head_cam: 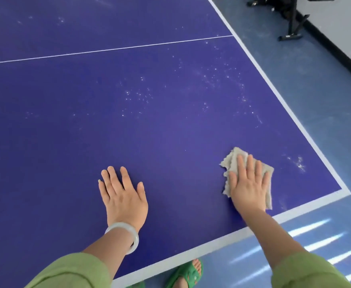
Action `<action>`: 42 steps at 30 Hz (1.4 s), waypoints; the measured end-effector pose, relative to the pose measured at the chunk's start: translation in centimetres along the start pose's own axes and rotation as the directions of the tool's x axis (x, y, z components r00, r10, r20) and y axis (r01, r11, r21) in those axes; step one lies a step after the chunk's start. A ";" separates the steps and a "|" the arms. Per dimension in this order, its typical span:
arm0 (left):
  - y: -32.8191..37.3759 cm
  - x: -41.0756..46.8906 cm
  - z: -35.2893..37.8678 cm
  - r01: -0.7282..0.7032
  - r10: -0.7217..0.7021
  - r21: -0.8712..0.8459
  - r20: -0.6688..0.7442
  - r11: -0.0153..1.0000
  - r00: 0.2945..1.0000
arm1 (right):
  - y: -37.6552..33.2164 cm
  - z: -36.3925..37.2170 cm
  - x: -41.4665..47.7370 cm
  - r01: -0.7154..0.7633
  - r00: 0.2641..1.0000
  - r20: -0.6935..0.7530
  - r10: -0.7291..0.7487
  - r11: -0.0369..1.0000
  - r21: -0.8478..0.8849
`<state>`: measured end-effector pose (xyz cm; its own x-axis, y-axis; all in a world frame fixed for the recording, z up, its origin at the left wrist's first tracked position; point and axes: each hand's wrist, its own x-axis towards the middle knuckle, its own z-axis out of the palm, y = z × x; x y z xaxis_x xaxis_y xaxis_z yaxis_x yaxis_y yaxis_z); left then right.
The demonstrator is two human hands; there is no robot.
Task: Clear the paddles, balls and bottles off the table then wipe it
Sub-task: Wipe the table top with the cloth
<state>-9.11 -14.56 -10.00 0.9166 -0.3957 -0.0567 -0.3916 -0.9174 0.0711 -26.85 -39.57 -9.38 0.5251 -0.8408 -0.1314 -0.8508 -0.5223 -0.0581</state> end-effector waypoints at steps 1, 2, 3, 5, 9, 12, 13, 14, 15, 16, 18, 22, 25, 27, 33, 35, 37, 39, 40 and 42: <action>0.0 0.0 -0.1 0.000 0.000 0.001 0.008 1.000 1.000 | -0.2 -0.4 0.1 -0.149 0.988 0.043 0.147 0.988 0.050; 0.0 0.0 -0.1 0.002 -0.002 0.001 0.017 1.000 1.000 | -1.1 -0.4 -0.4 -0.240 0.970 0.071 0.234 0.967 0.086; 0.0 0.0 -0.2 0.004 -0.004 -0.001 0.025 1.000 1.000 | -2.5 -0.3 -1.4 -0.271 0.962 0.074 0.264 0.956 0.110; -0.1 -0.1 -0.3 -0.001 0.002 -0.011 0.032 1.000 1.000 | -6.4 0.8 -5.1 -0.179 0.984 0.020 0.178 0.977 0.118; -0.4 0.0 -0.2 -0.023 0.025 -0.061 0.036 0.998 0.999 | -13.2 3.2 -14.9 0.049 0.999 -0.027 -0.046 0.994 0.099; -0.5 0.0 -0.3 -0.040 0.045 -0.098 0.048 0.994 0.998 | -14.5 3.7 -19.7 0.188 0.982 -0.011 -0.188 0.979 0.080; -0.6 0.0 -0.3 -0.047 0.052 -0.102 0.049 0.994 0.997 | -13.8 3.6 -20.2 0.256 0.967 -0.001 -0.256 0.964 0.068; -0.7 0.0 -0.4 -0.053 0.058 -0.102 0.048 0.993 0.997 | -12.6 3.5 -19.8 0.293 0.956 -0.001 -0.294 0.955 0.050; -0.8 0.0 -0.4 -0.058 0.063 -0.098 0.048 0.993 0.997 | -10.9 3.4 -19.0 0.280 0.960 -0.008 -0.280 0.960 0.029; -0.9 0.0 -0.4 -0.060 0.065 -0.095 0.050 0.994 0.997 | -8.9 3.4 -17.7 0.208 0.978 -0.029 -0.208 0.978 0.001; -0.8 0.0 -0.4 -0.059 0.065 -0.099 0.056 0.993 0.996 | -4.7 3.1 -14.6 -0.054 0.996 -0.069 0.053 0.998 -0.012; -0.8 -0.1 -0.5 -0.059 0.066 -0.093 0.068 0.994 0.996 | -2.8 2.2 -11.6 -0.339 0.941 0.025 0.338 0.939 0.056; -0.7 0.0 -0.6 -0.048 0.055 -0.095 0.072 0.994 0.996 | -7.3 2.6 -13.7 -0.182 0.980 -0.076 0.187 0.981 0.060; -0.6 0.0 -0.6 -0.045 0.052 -0.089 0.076 0.995 0.996 | -9.4 3.0 -16.3 0.032 0.998 -0.059 -0.030 0.999 0.040; -0.6 -0.1 -0.4 -0.028 0.032 -0.075 0.052 0.997 0.998 | -2.7 2.4 -14.0 0.190 0.981 -0.048 -0.190 0.982 -0.009; -0.7 -0.1 -0.2 -0.026 0.030 -0.110 0.031 0.994 0.999 | 0.4 1.9 -10.9 0.071 0.996 -0.046 -0.071 0.997 0.010; -0.8 -0.1 0.0 -0.009 0.010 -0.152 0.006 0.988 1.000 | 3.2 1.5 -8.4 0.022 1.000 -0.018 -0.022 1.000 0.000; -0.3 0.0 -0.3 0.043 -0.044 -0.230 0.000 0.972 0.999 | 5.3 1.1 -6.8 0.033 0.999 -0.012 -0.034 0.999 -0.036; 0.4 0.2 -0.5 0.064 -0.068 -0.286 -0.001 0.956 0.998 | 5.9 0.9 -6.3 0.050 0.999 -0.006 -0.050 0.997 -0.052; 3.0 0.3 -1.1 0.017 -0.030 -0.355 -0.030 0.935 0.999 | 6.5 0.6 -5.7 0.082 0.997 -0.007 -0.082 0.995 -0.062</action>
<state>-9.94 -17.35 -8.66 0.9298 -0.3669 -0.0293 -0.3218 -0.8490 0.4190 -35.39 -38.07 -9.62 0.5934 -0.7960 -0.1195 -0.8022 -0.5970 -0.0073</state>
